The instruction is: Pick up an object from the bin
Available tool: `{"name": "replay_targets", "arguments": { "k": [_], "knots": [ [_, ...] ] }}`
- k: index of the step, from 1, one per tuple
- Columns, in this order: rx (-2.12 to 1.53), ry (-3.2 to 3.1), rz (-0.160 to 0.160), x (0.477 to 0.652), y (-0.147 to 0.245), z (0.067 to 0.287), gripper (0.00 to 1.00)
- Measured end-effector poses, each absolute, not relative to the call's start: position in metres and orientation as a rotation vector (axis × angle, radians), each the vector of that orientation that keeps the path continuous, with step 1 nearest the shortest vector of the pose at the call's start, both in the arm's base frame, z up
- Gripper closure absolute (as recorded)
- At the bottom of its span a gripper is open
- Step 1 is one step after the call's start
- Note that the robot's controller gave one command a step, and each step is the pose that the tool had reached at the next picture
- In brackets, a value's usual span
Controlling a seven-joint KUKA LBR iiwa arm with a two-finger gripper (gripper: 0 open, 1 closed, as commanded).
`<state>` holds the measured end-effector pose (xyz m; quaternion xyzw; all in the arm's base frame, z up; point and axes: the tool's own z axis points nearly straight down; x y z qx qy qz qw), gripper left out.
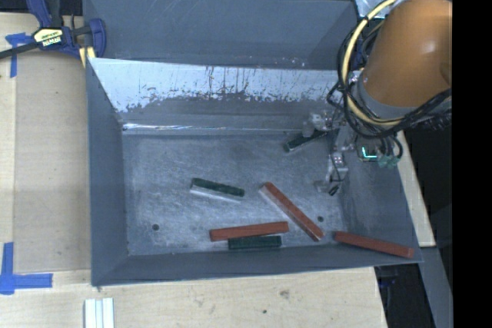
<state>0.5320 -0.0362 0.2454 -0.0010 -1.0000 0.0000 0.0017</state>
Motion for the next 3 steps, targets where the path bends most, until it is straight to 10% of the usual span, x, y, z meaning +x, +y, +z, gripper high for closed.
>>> {"name": "replay_targets", "arguments": {
  "k": [1,2,3],
  "knots": [
    [0.172,-3.134,0.000,0.595,-0.064,0.129,0.00],
    [0.359,-3.122,0.003,0.623,-0.119,0.067,0.00],
    [0.362,-3.127,0.001,0.625,-0.117,0.071,1.00]
  ]
}}
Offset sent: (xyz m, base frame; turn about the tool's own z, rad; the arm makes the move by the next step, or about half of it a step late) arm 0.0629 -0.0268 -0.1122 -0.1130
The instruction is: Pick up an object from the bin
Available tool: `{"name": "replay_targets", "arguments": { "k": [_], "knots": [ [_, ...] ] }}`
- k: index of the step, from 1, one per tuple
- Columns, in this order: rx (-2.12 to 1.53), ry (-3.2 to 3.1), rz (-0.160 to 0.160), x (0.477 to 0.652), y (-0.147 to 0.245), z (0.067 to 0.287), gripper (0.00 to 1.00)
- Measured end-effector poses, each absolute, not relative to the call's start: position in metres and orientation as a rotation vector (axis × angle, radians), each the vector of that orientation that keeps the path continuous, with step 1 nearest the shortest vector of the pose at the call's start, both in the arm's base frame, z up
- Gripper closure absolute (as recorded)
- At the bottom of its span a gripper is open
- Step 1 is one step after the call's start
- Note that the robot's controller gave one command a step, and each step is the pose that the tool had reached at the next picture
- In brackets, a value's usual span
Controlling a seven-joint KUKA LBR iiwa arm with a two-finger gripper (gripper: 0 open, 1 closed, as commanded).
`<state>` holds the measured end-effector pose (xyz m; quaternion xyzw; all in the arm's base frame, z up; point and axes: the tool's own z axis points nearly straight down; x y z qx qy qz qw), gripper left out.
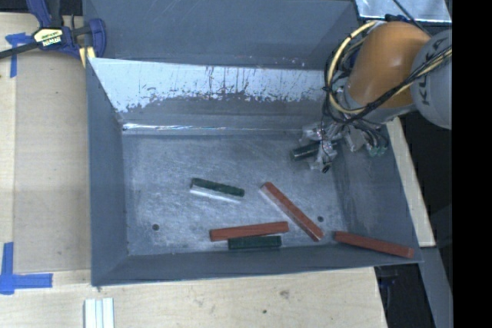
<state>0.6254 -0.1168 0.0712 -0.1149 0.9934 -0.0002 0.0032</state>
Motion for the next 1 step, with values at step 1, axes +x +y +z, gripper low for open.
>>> {"name": "replay_targets", "arguments": {
  "k": [1],
  "knots": [
    [-0.363,3.107,-0.005,0.6225,-0.0962,0.2236,1.00]
  ]
}}
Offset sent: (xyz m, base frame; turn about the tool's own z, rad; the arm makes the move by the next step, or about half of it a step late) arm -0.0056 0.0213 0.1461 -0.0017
